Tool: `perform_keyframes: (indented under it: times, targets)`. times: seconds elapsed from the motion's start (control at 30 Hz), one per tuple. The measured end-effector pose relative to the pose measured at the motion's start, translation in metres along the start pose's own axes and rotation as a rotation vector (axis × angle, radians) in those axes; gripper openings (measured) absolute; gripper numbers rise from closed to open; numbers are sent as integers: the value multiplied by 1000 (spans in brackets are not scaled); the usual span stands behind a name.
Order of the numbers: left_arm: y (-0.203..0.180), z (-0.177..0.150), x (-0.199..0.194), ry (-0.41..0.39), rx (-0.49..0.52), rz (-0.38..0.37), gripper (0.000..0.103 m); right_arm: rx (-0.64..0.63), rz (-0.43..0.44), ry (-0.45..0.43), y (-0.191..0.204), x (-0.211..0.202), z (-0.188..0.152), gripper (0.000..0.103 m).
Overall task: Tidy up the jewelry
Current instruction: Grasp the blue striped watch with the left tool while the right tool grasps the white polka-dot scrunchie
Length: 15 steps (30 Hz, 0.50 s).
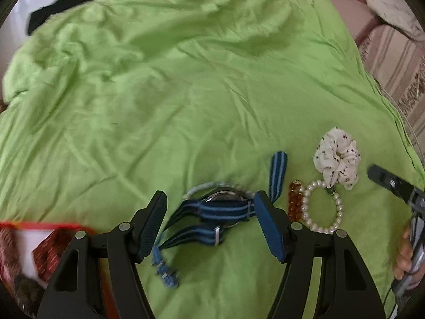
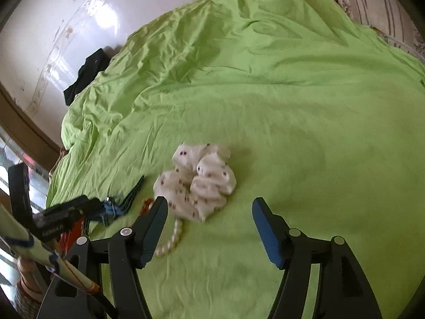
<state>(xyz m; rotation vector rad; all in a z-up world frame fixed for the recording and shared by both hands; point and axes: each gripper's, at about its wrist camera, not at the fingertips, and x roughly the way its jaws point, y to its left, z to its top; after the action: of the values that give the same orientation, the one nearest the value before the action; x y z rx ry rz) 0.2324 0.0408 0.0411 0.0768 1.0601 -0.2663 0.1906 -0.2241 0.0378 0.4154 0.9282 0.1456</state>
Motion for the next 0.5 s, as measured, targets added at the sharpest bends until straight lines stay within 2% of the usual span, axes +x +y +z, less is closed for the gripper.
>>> perform_keyframes:
  times: [0.1,0.23,0.3,0.33,0.37,0.4,0.43,0.5]
  targets:
    - [-1,2,16,38,12,-35,67,1,-24,9,-1,15,5,71]
    - [-5,-3,18,42,45,-69,67,-16,-60,11,1,29,10,70]
    - [-10,-7,19,52,82,-71,67,-33,-75,11,3,33,11,62]
    - [-14,-10,18,55,106,-71,67,-40,-77,16,4,35,10,52]
    - [-17,-12,17,52,119,-69,66,-47,-73,25,5,37,10,38]
    - [-20,-15,16,48,135,-53,62,-47,-70,36,6,39,10,30]
    - [-22,-17,14,43,145,-34,49,-44,-63,41,5,39,9,20]
    - [-20,-18,9,38,132,-46,46,-42,-57,39,5,37,9,14]
